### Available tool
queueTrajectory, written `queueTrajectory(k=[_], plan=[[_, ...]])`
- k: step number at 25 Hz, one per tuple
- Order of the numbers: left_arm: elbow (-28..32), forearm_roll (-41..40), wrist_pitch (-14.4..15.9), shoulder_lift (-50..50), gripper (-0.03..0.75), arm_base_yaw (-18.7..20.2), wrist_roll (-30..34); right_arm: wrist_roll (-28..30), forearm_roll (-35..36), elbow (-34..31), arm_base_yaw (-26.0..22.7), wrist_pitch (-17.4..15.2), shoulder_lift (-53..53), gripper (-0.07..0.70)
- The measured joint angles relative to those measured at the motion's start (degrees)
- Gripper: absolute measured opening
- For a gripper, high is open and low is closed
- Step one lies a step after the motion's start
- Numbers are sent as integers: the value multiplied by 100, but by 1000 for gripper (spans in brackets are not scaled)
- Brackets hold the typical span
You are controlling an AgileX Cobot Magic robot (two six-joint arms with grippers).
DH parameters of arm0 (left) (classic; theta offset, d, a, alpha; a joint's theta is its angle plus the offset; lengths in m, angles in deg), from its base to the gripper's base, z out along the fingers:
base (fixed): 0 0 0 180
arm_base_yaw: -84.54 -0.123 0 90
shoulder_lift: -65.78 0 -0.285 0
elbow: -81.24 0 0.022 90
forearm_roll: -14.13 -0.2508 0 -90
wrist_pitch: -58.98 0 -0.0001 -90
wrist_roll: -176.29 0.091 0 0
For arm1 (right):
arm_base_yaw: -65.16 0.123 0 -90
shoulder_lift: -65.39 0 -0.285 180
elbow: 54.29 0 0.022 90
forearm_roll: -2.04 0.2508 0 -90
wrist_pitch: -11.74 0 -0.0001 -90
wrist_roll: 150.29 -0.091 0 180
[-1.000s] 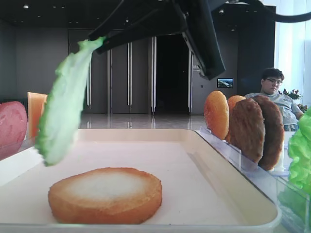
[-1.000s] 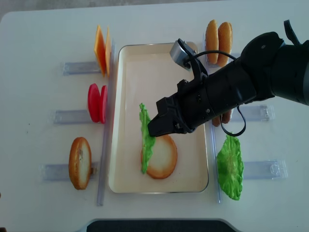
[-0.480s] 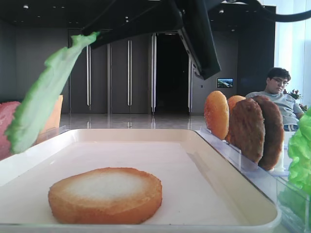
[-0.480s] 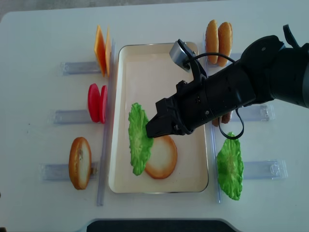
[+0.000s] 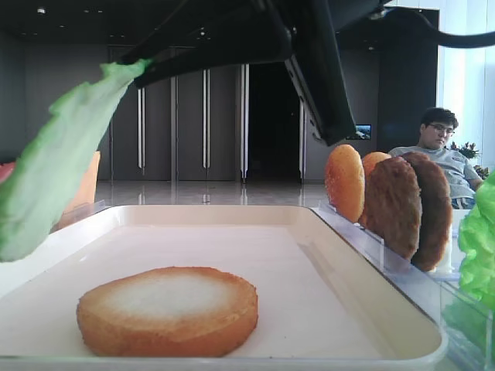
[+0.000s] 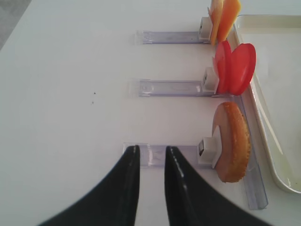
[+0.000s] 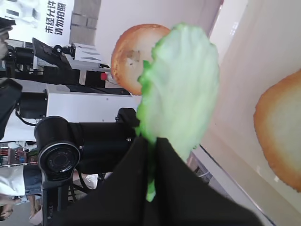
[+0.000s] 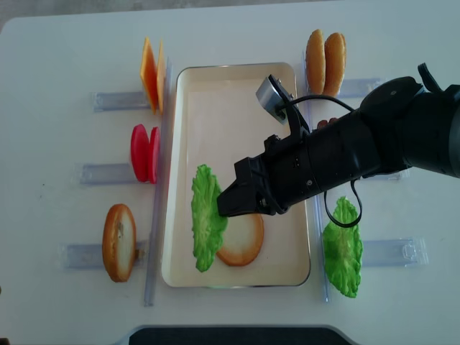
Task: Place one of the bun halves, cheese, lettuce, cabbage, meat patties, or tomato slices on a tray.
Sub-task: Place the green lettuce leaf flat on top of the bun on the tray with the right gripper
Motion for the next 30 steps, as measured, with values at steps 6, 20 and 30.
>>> queueTrajectory(k=[6, 20, 30], plan=[[0, 0, 0, 0, 140, 0, 0, 278, 398, -7, 129, -150, 332, 14], [0, 0, 0, 0, 140, 0, 0, 646, 617, -12, -50, -219, 666, 14], [0, 0, 0, 0, 140, 0, 0, 657, 154, -146, -366, -356, 677, 14]])
